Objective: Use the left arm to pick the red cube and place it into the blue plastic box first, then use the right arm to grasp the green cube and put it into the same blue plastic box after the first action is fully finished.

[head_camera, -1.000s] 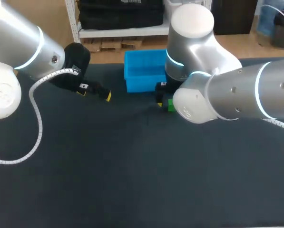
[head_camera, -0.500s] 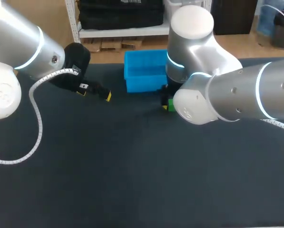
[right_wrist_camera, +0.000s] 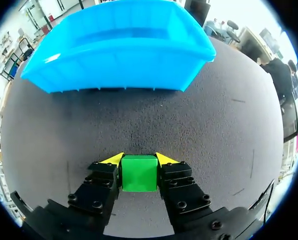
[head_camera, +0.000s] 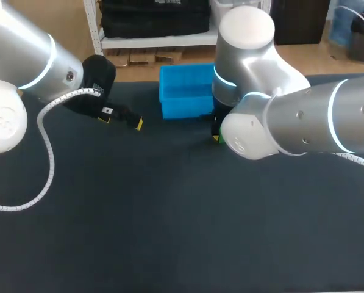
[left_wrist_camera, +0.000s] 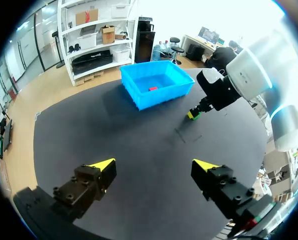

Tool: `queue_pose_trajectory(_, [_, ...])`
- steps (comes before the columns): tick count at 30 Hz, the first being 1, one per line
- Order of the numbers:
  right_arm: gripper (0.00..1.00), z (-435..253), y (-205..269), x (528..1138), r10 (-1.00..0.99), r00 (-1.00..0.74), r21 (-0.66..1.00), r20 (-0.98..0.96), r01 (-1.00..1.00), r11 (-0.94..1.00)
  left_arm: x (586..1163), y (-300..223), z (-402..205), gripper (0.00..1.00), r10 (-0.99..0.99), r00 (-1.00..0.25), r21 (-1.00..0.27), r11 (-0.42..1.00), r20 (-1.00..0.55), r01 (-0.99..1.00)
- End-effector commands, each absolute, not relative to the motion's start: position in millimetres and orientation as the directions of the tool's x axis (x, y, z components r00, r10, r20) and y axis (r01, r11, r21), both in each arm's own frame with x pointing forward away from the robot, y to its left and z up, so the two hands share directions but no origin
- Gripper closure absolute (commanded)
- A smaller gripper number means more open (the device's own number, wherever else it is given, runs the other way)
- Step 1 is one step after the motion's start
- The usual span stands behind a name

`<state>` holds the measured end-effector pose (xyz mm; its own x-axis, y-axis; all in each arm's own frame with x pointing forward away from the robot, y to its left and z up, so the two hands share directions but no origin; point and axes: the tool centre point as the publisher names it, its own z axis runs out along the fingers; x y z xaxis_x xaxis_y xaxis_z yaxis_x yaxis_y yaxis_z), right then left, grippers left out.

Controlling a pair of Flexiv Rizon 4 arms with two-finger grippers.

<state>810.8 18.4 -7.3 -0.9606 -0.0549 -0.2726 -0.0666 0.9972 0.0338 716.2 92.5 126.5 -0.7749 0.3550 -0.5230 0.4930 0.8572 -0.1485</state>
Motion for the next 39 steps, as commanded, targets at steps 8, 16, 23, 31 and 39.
queue_pose_trajectory(8, [1.00,47,12,802,-0.033,-0.933,0.084,-0.358,-0.067,0.994,716,93,126,0.00,0.354,-0.774,-0.151,0.856,-0.525,0.494])
queue_pose_trajectory(16, [1.00,112,6,794,-0.006,-0.889,0.145,-0.458,-0.081,0.986,716,93,126,0.00,0.354,-0.774,-0.151,0.856,-0.525,0.494])
queue_pose_trajectory(23, [1.00,141,4,781,0.003,-0.852,0.187,-0.524,-0.111,0.976,716,93,126,0.00,0.354,-0.774,-0.151,0.856,-0.525,0.494])
queue_pose_trajectory(31, [1.00,142,6,773,0.002,-0.846,0.207,-0.533,-0.128,0.970,716,93,126,0.00,0.354,-0.774,-0.151,0.856,-0.525,0.494])
queue_pose_trajectory(39, [1.00,140,9,777,0.003,-0.846,0.213,-0.533,-0.131,0.968,716,93,126,0.00,0.354,-0.774,-0.151,0.856,-0.525,0.494])
